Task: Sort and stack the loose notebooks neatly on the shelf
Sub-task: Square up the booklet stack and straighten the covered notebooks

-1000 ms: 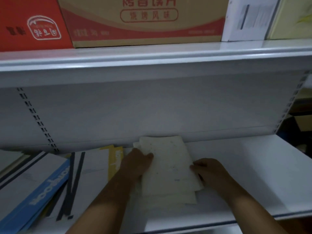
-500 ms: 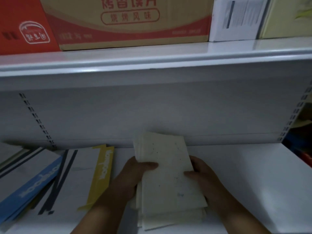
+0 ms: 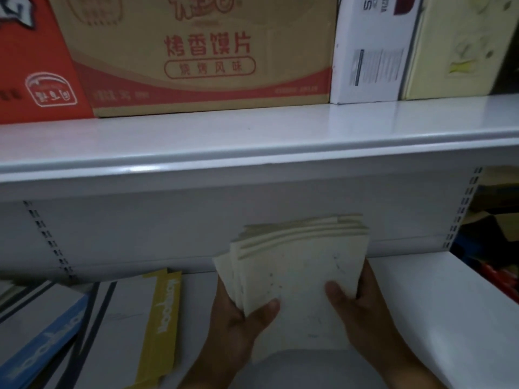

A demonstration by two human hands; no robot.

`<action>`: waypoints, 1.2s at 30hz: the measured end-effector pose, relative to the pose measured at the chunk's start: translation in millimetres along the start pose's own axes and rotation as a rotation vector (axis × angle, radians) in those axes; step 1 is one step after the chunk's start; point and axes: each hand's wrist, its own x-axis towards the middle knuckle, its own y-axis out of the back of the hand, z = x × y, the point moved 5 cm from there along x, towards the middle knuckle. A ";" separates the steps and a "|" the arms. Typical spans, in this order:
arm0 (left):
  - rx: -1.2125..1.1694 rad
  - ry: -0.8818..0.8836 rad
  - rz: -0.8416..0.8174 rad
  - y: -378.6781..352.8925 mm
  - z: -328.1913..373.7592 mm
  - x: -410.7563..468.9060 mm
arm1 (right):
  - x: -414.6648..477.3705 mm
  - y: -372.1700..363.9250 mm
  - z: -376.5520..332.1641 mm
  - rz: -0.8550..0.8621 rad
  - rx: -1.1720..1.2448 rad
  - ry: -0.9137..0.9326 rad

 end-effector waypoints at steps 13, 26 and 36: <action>0.043 0.069 -0.044 -15.5 -7.2 0.9 | 1.8 1.1 2.5 -0.044 0.072 -0.078; 0.058 -0.081 0.026 -24.1 9.2 7.2 | 10.1 3.6 10.3 0.044 0.044 -0.019; 0.259 0.279 -0.263 4.9 -35.5 -5.7 | 4.5 13.3 48.3 -0.242 -0.287 -0.177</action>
